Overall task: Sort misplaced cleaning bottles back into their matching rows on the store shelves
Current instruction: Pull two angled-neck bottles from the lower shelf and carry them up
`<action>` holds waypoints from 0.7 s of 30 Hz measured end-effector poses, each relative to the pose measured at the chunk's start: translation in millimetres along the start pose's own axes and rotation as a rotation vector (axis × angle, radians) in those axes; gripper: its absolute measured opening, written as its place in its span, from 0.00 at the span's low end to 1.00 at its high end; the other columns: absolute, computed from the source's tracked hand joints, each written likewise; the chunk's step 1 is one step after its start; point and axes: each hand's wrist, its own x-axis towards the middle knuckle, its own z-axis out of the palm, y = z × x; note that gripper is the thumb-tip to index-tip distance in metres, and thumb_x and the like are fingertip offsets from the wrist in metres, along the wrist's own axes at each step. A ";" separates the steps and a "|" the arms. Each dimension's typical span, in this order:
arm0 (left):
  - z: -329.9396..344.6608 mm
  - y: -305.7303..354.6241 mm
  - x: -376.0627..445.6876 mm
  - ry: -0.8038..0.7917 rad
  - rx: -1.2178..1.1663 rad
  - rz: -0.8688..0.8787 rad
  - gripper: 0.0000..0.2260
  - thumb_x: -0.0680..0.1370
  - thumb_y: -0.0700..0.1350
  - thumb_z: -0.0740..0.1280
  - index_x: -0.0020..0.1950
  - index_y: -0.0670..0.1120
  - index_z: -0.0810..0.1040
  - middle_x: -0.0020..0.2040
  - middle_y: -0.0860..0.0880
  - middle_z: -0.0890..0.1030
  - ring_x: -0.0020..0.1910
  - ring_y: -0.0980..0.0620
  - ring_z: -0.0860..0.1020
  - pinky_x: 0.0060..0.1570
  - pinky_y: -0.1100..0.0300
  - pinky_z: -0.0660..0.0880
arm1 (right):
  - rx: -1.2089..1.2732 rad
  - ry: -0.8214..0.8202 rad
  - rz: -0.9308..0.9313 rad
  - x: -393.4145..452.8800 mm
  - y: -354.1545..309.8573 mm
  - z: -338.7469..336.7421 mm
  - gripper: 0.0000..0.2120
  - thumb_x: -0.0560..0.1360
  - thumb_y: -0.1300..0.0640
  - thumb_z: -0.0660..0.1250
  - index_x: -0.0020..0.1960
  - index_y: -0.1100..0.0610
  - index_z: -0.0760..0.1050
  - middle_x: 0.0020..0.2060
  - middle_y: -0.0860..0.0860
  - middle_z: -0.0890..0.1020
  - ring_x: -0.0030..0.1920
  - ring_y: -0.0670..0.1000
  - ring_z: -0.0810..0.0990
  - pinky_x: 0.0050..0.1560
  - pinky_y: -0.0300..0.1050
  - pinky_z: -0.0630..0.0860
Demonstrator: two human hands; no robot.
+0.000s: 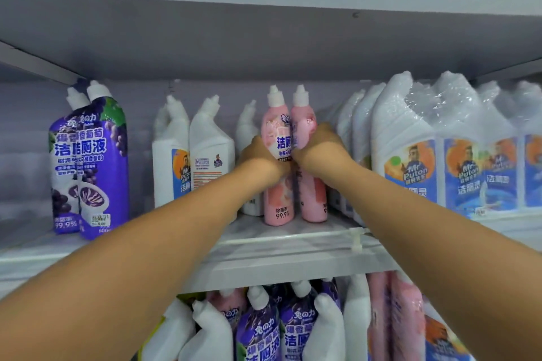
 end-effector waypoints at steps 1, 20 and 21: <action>-0.8 -2.9 0.5 -0.009 -0.016 0.005 0.24 0.65 0.56 0.76 0.59 0.52 0.79 0.49 0.49 0.85 0.45 0.46 0.84 0.45 0.57 0.82 | -0.008 0.015 -0.012 3.2 3.9 0.0 0.23 0.74 0.56 0.72 0.65 0.61 0.70 0.58 0.57 0.80 0.56 0.59 0.82 0.54 0.50 0.81; -96.3 2.9 -125.9 0.185 -0.408 0.390 0.22 0.71 0.45 0.80 0.62 0.53 0.76 0.52 0.58 0.86 0.49 0.64 0.84 0.50 0.63 0.82 | 0.191 0.044 -0.316 -82.2 -10.9 -59.4 0.23 0.72 0.49 0.75 0.64 0.51 0.73 0.55 0.46 0.82 0.54 0.48 0.81 0.51 0.43 0.76; -103.3 1.4 -131.9 0.204 -0.434 0.416 0.22 0.72 0.45 0.80 0.62 0.52 0.76 0.53 0.58 0.86 0.50 0.64 0.84 0.50 0.63 0.82 | 0.227 0.064 -0.360 -89.3 -10.9 -65.3 0.24 0.73 0.50 0.75 0.65 0.51 0.73 0.56 0.45 0.82 0.54 0.47 0.81 0.51 0.42 0.77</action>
